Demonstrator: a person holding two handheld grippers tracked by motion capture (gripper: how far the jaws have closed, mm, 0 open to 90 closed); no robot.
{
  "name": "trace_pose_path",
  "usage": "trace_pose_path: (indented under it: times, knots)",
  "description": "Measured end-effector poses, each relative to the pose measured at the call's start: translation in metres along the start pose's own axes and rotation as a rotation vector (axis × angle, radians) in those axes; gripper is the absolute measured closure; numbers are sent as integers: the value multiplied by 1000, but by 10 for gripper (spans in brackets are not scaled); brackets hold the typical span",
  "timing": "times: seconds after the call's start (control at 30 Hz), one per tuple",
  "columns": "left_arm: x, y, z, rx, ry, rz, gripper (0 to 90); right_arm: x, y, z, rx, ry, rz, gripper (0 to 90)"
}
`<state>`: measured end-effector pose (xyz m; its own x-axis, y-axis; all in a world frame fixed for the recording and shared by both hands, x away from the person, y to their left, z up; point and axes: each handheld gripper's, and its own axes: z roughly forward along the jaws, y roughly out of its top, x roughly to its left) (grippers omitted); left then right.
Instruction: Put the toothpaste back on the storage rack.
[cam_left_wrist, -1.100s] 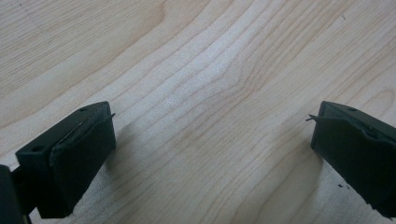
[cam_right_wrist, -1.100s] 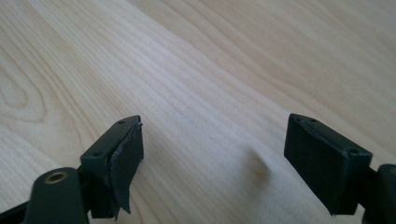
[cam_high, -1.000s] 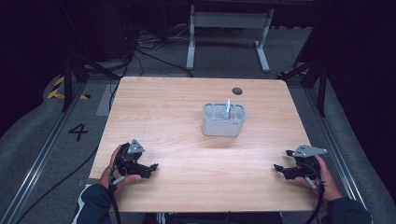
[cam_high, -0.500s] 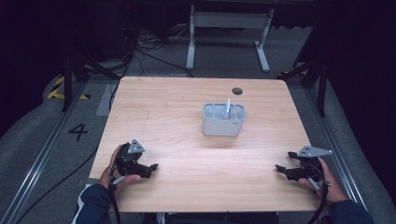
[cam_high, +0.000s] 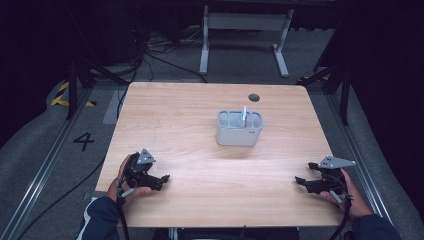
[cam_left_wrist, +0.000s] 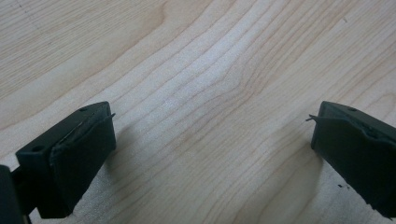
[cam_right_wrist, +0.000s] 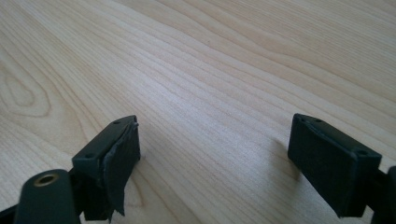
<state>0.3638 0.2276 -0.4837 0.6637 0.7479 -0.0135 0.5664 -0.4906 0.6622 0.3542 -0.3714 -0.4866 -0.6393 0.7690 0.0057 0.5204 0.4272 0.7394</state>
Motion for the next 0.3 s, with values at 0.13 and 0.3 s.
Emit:
trace_pose_path:
  times: [0.13,0.3]
  knots:
    - [0,0,0,0,0,0,3,0,0,0,0,0,0,173]
    - [0,0,0,-1,2,-1,3,0,0,0,0,0,0,173]
